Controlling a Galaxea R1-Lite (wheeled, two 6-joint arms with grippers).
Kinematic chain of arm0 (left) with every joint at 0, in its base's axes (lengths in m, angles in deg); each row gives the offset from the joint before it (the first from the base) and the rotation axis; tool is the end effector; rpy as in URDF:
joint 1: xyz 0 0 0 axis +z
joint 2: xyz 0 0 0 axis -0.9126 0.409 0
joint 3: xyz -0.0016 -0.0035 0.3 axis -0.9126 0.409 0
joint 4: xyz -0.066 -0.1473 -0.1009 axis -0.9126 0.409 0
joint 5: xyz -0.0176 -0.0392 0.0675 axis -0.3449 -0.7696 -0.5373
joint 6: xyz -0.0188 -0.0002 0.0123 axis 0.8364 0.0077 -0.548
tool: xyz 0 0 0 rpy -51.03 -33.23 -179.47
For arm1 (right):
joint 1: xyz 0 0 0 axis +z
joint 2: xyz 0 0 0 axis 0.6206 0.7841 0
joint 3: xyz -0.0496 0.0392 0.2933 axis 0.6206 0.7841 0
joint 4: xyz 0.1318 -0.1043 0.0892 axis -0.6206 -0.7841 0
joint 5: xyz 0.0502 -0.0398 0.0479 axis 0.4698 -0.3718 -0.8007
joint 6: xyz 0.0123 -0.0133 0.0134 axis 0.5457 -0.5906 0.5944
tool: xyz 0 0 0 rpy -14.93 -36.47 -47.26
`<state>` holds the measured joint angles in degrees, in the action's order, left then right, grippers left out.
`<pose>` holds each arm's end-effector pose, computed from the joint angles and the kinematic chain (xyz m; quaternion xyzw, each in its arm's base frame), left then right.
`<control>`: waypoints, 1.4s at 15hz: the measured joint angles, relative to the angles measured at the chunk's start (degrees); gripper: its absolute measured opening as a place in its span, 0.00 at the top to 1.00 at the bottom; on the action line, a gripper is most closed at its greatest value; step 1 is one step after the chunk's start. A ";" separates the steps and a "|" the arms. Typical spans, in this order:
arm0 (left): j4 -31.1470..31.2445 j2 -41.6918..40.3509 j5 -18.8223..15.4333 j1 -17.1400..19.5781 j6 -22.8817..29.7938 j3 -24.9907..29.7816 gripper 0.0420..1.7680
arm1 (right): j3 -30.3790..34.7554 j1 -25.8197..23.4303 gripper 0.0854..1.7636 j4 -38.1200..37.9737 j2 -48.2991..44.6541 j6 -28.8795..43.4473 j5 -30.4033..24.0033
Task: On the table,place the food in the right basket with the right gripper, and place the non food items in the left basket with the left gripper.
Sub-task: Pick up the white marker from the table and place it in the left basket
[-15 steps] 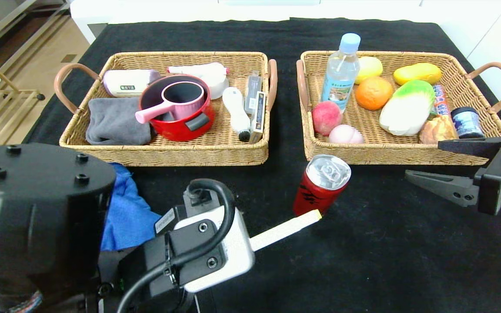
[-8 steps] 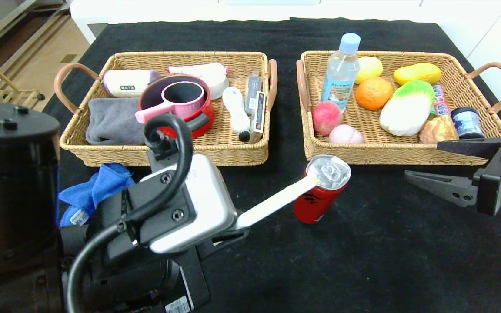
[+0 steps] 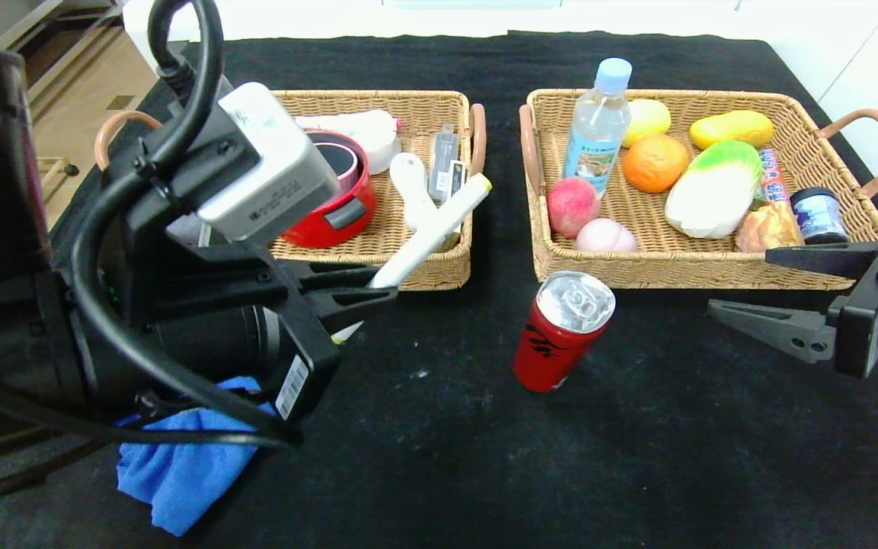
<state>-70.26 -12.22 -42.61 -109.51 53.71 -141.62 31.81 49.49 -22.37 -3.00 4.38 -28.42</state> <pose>0.1622 -0.1510 0.2881 0.2544 0.0345 -0.3288 0.9088 0.2041 0.0484 0.2617 -0.1206 0.0852 0.2914 0.9451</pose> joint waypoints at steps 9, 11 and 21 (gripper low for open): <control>-0.66 10.47 0.05 13.95 12.63 -15.62 0.88 | -0.06 -0.09 0.03 0.07 0.16 0.09 0.17; -2.01 13.14 -0.04 15.74 14.37 -18.27 0.88 | -0.15 -0.09 0.03 0.09 0.18 0.13 0.22; -5.75 23.09 -0.12 21.18 16.85 -26.04 0.88 | -0.28 -0.44 0.03 0.09 0.22 0.13 0.30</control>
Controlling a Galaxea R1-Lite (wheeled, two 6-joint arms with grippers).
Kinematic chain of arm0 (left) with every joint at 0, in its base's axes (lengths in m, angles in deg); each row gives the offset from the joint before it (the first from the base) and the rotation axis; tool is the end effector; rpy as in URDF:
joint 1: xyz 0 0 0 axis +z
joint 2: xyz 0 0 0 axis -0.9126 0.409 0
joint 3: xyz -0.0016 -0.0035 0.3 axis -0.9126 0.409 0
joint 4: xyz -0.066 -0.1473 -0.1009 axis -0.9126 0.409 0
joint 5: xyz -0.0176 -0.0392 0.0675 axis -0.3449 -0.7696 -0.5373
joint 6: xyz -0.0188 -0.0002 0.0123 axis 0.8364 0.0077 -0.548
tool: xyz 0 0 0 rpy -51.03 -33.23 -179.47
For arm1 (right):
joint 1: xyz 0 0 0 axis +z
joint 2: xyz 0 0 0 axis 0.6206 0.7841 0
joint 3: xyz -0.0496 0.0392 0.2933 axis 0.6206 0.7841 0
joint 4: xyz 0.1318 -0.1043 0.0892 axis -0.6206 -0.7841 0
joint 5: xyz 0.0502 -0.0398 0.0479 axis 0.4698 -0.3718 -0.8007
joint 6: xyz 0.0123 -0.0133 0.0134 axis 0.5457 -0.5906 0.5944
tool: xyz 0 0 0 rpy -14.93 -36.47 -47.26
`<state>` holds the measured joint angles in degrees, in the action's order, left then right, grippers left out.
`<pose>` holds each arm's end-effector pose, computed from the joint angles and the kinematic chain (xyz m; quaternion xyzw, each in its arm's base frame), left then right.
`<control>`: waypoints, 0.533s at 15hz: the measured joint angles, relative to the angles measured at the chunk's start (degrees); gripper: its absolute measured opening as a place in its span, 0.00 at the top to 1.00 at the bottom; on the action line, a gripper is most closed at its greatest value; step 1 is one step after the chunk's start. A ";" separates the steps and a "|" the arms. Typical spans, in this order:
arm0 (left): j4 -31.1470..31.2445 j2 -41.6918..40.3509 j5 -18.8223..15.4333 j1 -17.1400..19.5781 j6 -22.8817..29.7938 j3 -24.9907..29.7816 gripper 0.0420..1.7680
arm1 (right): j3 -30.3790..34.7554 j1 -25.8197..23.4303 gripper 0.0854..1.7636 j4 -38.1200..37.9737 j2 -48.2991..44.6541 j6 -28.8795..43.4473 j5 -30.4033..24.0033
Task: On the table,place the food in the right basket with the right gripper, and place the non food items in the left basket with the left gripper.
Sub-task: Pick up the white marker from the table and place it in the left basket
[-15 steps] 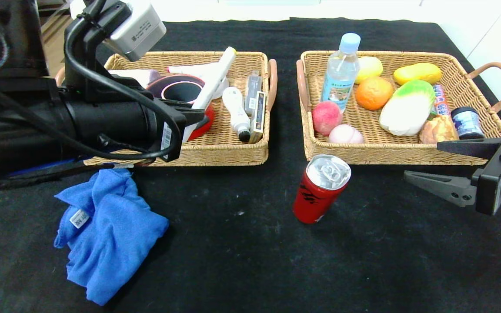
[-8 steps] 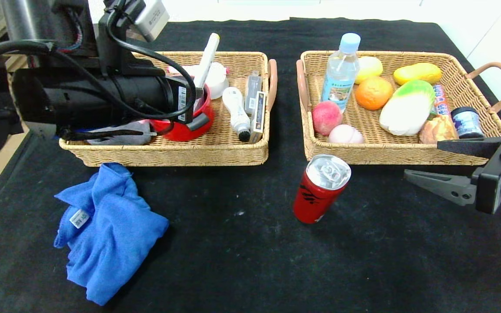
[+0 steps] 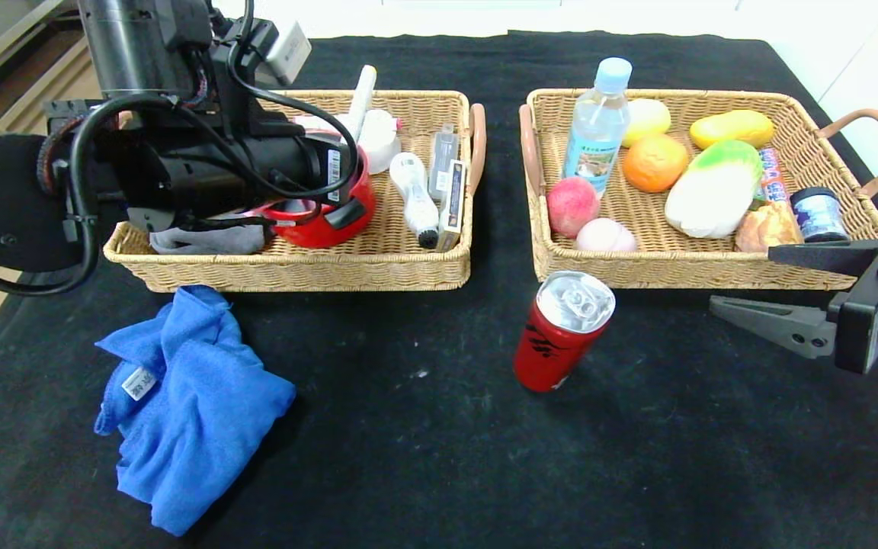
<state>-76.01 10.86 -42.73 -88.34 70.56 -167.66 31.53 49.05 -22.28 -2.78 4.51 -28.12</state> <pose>0.3178 -0.1286 0.3161 0.0826 0.0295 -0.1393 0.9864 0.2057 0.0470 0.2624 -0.1197 0.0851 0.2850 0.9472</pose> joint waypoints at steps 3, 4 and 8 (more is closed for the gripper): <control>-0.16 0.74 -0.02 0.16 0.09 -0.33 0.88 | 0.00 0.00 0.03 0.00 0.00 -0.05 0.00; -0.17 0.80 -0.05 0.16 0.09 -0.37 0.79 | 0.00 0.00 0.03 0.02 0.00 -0.05 0.00; -0.06 0.63 -1.62 0.11 0.06 -0.37 0.49 | 0.02 0.00 0.03 -0.01 0.00 -0.05 0.00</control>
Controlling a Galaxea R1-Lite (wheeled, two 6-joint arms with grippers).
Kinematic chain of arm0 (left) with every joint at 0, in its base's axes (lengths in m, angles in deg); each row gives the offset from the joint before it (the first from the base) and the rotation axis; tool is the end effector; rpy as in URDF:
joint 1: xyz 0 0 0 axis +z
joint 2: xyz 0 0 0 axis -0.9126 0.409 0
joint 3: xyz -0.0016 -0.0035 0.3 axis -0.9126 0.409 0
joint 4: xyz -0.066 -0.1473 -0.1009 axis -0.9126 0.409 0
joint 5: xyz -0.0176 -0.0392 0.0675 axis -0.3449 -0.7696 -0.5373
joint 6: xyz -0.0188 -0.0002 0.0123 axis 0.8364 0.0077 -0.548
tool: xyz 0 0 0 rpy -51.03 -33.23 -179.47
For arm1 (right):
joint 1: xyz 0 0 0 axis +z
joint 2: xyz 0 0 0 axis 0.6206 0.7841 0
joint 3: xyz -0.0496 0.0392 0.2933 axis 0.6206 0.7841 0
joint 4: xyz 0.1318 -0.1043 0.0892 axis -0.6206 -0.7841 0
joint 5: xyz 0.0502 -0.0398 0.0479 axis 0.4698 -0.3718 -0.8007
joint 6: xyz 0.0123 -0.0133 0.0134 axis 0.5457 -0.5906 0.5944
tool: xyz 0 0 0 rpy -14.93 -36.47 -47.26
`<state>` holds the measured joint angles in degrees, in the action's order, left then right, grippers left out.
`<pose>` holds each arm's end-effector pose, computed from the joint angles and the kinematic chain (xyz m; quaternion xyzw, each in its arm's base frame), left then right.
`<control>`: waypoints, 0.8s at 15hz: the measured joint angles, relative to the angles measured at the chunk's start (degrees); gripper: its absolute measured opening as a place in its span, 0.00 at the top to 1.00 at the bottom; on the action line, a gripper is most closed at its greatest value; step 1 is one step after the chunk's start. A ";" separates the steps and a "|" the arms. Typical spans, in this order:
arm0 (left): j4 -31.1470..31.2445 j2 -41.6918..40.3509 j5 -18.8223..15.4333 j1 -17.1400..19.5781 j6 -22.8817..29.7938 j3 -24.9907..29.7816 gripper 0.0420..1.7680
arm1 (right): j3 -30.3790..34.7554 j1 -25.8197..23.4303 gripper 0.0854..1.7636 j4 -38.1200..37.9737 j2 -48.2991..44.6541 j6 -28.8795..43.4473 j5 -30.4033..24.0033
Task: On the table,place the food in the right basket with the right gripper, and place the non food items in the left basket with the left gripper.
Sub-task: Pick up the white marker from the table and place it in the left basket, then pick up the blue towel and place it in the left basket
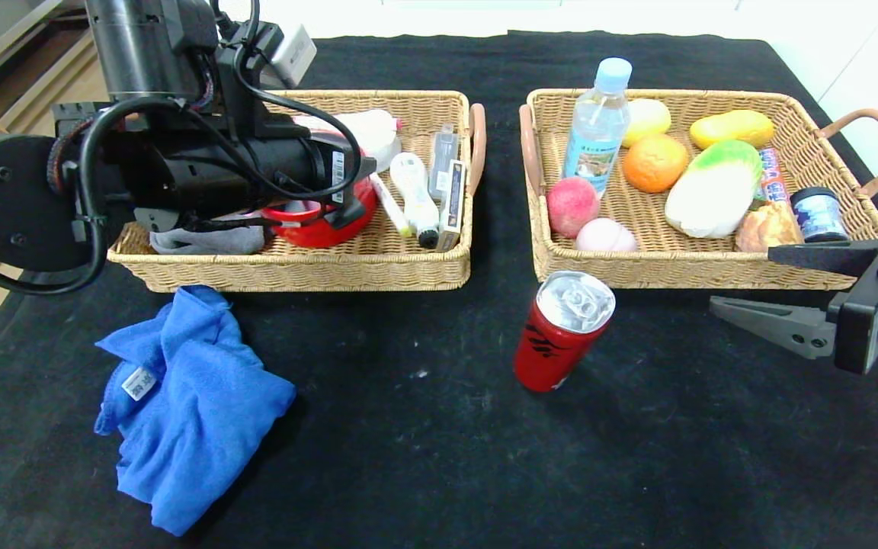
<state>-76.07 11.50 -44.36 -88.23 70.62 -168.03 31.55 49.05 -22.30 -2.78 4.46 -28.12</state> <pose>0.3210 -0.1299 0.3143 0.0818 0.0305 -0.1525 0.9844 0.2057 0.0469 0.2623 -0.1201 0.0853 0.2851 0.9471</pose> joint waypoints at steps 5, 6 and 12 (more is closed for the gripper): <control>0.45 -0.38 0.00 0.05 -0.04 0.15 0.27 | 0.00 0.00 0.03 0.01 0.10 0.00 0.00; 0.83 -0.60 0.02 0.05 -0.09 0.17 0.24 | 0.00 0.00 0.03 0.01 0.10 0.00 0.00; 12.42 -5.40 0.22 -0.23 -0.76 -0.16 0.13 | 0.00 0.00 0.03 0.01 0.11 0.00 0.02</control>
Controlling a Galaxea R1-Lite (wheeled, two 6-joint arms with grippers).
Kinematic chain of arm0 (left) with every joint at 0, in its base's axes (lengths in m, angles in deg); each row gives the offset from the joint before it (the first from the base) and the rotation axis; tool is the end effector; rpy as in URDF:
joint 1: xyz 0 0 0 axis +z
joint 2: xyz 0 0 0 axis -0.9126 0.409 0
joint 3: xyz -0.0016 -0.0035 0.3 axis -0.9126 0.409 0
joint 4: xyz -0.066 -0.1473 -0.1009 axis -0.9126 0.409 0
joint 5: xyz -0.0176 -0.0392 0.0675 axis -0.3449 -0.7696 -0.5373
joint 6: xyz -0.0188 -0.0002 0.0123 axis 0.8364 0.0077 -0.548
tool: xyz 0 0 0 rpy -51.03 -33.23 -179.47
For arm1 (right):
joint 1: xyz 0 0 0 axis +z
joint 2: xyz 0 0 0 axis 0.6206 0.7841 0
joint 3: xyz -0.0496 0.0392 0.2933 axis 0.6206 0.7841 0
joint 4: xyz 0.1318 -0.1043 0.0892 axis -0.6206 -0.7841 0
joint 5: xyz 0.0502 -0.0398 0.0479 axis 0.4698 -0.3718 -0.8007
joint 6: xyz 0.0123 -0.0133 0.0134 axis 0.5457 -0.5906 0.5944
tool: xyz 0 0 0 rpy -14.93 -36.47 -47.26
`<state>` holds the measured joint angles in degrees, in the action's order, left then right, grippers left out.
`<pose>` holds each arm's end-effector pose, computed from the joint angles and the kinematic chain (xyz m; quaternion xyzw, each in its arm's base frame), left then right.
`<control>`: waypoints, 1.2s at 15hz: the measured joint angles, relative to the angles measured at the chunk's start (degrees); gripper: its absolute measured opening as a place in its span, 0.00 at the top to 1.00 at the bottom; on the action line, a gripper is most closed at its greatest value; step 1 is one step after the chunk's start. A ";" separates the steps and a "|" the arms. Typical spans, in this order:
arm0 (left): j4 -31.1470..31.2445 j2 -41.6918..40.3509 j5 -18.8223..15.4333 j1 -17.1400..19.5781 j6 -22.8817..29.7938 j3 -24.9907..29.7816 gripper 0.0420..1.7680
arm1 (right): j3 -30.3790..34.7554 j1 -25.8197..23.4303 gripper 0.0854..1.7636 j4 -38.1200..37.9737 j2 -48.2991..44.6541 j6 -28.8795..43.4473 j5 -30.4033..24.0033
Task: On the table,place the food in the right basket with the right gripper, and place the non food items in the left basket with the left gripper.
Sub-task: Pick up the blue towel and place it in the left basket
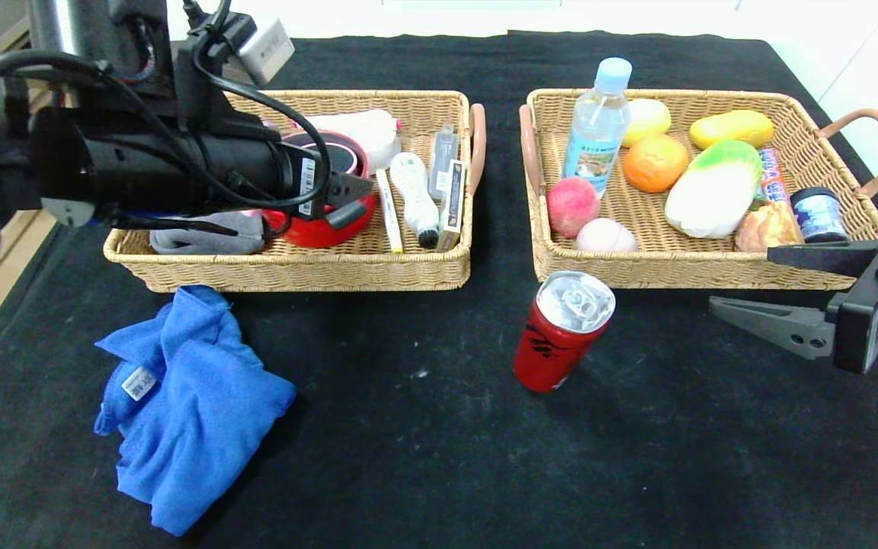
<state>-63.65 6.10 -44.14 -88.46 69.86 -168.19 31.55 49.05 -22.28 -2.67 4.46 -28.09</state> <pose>0.2897 -0.1183 0.3242 0.1025 0.0873 -0.1567 0.9784 0.2062 0.0470 0.2619 -0.1200 0.0861 0.2850 0.9471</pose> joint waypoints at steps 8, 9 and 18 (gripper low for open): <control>23.49 -12.29 1.00 -2.51 -4.66 -1.05 0.07 | 0.00 0.00 0.03 -0.04 0.00 0.00 -0.05; 25.83 -13.12 1.83 -2.58 -4.75 -1.29 0.06 | 0.00 0.00 0.03 -0.06 0.00 -0.02 -0.02; 38.35 -15.49 7.91 -0.46 -4.75 0.61 0.04 | 0.00 0.00 0.03 0.02 -0.04 0.00 -0.05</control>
<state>-25.30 -9.40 -36.22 -88.92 65.11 -167.58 31.55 49.05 -22.26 -2.71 4.46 -28.14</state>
